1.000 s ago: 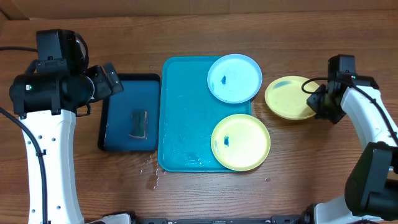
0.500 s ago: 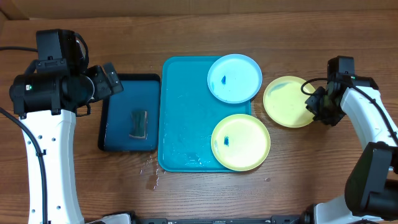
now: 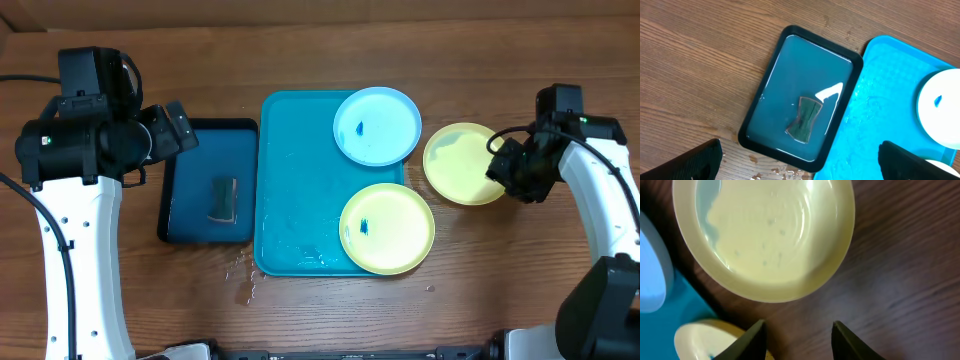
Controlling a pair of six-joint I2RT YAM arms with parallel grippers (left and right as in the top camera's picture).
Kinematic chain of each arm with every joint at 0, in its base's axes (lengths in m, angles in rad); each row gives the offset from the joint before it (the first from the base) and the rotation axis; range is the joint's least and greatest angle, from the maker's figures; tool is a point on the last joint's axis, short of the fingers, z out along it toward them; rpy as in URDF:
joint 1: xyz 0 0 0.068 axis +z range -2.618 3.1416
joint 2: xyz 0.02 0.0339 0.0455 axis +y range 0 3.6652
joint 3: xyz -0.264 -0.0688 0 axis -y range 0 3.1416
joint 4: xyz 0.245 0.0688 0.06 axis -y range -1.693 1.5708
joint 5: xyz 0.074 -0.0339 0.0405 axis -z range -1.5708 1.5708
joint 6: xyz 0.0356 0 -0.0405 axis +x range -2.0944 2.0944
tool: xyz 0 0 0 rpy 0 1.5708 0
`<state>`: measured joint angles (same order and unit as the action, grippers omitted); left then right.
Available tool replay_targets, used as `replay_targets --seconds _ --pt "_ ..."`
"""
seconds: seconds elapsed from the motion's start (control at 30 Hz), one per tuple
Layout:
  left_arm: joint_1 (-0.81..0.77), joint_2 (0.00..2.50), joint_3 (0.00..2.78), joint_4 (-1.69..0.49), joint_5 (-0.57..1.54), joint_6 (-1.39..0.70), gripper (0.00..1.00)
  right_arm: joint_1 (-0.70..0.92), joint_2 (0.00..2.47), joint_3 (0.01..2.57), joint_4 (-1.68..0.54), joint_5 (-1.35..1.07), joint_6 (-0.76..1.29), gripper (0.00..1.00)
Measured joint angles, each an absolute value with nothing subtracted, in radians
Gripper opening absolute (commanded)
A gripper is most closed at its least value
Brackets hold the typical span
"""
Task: Clean dirty plates on tray and stack at the side
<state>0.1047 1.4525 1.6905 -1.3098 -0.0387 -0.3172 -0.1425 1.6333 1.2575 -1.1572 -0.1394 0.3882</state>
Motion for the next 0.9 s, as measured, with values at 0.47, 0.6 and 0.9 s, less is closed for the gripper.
replay_targets --seconds 0.47,0.6,0.9 --pt "0.105 1.452 1.691 -1.310 -0.039 -0.317 1.00 -0.072 1.633 1.258 -1.242 -0.215 0.325 0.57" --pt "0.105 1.452 1.691 -1.310 -0.039 -0.317 1.00 -0.023 1.633 1.254 -1.244 -0.221 0.320 0.59" --pt "0.105 1.452 1.691 -1.310 -0.039 -0.317 1.00 0.064 1.633 1.164 -1.189 -0.221 0.317 0.59"
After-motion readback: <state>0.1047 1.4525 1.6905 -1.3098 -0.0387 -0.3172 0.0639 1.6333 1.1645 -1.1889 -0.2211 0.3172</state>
